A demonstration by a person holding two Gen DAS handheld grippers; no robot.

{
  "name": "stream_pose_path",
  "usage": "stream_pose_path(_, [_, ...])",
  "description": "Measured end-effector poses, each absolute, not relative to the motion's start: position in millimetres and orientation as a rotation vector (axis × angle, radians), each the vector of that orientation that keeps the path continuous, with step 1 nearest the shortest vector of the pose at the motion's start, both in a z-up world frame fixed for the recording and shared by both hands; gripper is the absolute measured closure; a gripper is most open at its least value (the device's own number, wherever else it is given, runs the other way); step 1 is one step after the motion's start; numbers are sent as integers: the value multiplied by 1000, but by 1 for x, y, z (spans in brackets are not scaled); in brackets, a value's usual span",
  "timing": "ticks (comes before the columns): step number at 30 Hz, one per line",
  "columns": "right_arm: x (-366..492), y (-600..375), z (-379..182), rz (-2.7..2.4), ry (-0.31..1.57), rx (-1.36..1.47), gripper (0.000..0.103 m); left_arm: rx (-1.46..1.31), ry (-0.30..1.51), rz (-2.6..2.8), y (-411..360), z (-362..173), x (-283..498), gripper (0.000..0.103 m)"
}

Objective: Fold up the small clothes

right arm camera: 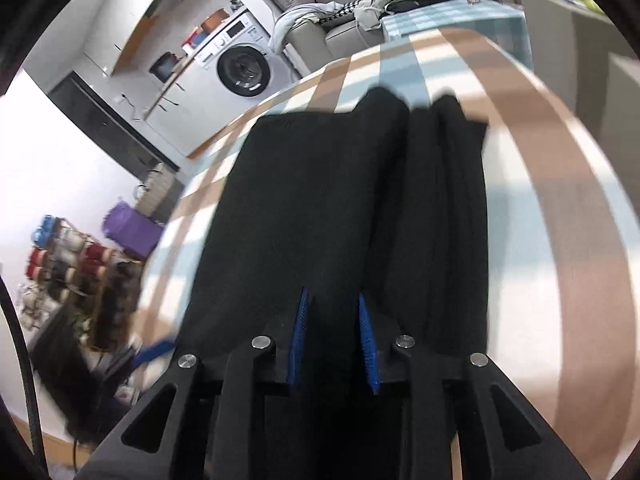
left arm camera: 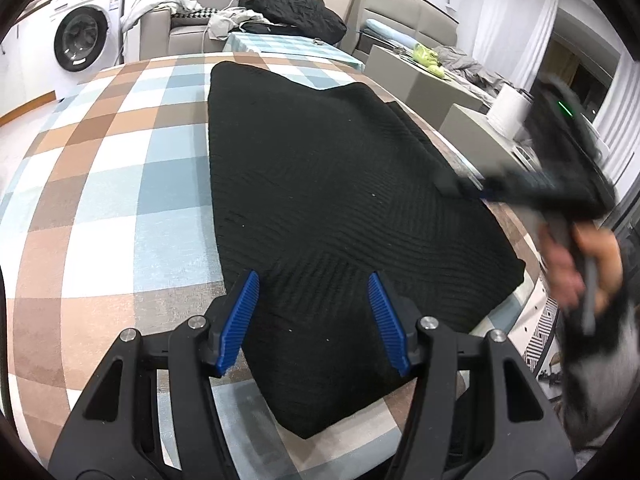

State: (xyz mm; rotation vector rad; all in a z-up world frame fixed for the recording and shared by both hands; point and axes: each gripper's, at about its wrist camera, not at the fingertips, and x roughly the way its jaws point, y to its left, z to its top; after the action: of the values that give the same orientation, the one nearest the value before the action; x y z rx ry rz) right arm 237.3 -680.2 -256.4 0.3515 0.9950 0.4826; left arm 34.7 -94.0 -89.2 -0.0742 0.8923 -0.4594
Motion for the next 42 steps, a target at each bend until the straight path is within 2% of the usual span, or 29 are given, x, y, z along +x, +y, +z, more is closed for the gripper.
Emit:
stream_pose_path(4, [195,-677,-260,468,965,348,80,-72,892,-462,-96,-91,37,48])
stream_pose_path(5, [190,-672,-259,462,947,293,84,-69,894,-462,-97,-92,37,48])
stream_pose_path(6, [189,-670,-257,455,937,280,96,-65,897,-460,-98,-92,38,48])
stream_pose_path(7, [186,-670,-253,466,925,288,97,-57,898,-457,-99,-92,37,48])
stream_pose_path(9, [179,-671,-238,484,868,279,98,-46,898,-454,-99,-91,36,48])
stream_pose_path(14, [193,-676,-258,405,973,267,97,-67,907,-441,-95,-93,35,48])
stream_pose_path(17, [185,-679,-244,414,928,267,89,-88,920,-420,-90,-92,38,48])
stream_pose_path(18, [180,-681,-237,404,901,254,83,-96,923,-410,-89,-92,40,48])
stream_pose_path(21, [171,-691,-230,350,872,235,47,-109,931,-376,-86,-92,44,48])
stream_pose_path(42, [185,-690,-257,281,961,236,46,-151,982,-320,-89,-105,71,48])
